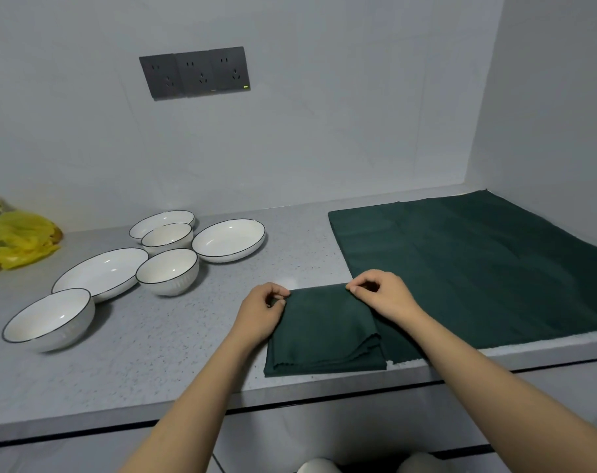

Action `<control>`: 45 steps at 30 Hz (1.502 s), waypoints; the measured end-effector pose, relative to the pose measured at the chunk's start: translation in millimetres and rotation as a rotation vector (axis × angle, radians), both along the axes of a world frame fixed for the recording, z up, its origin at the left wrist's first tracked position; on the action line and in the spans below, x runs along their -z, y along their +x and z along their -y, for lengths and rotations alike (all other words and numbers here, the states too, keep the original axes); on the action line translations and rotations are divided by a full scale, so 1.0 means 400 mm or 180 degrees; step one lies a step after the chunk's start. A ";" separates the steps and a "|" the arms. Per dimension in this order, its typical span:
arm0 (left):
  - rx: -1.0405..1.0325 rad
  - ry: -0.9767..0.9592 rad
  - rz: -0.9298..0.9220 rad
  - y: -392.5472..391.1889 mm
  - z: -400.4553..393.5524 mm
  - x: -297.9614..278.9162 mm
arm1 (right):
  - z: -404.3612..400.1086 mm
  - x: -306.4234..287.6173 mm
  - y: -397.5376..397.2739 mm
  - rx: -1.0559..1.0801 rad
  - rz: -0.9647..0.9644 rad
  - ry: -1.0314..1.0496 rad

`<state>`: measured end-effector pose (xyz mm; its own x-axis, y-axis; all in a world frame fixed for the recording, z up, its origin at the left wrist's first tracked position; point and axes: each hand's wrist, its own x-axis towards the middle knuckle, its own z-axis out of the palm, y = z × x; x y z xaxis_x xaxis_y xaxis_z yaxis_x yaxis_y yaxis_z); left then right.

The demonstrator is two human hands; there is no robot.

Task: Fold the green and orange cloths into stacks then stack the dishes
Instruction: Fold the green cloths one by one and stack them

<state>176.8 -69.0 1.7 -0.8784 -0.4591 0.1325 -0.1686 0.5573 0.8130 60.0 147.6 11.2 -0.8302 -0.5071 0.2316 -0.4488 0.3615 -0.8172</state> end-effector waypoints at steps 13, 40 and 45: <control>0.0476 -0.1003 0.0273 0.006 0.001 -0.005 | -0.021 0.021 0.051 -0.0142 -0.1416 0.0771; 0.1018 -0.2509 0.1414 0.011 -0.113 0.019 | 0.008 -0.018 0.127 -0.0264 -0.1288 0.1755; 0.0719 -0.2401 0.1484 0.011 -0.113 0.022 | 0.100 -0.016 0.136 -0.0518 -0.0899 0.2199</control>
<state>181.3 -23.7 -7.3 -0.9766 -0.2054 -0.0630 -0.2108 0.9727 0.0970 114.5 107.5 17.8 -0.6890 -0.7247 0.0096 -0.6985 0.6604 -0.2756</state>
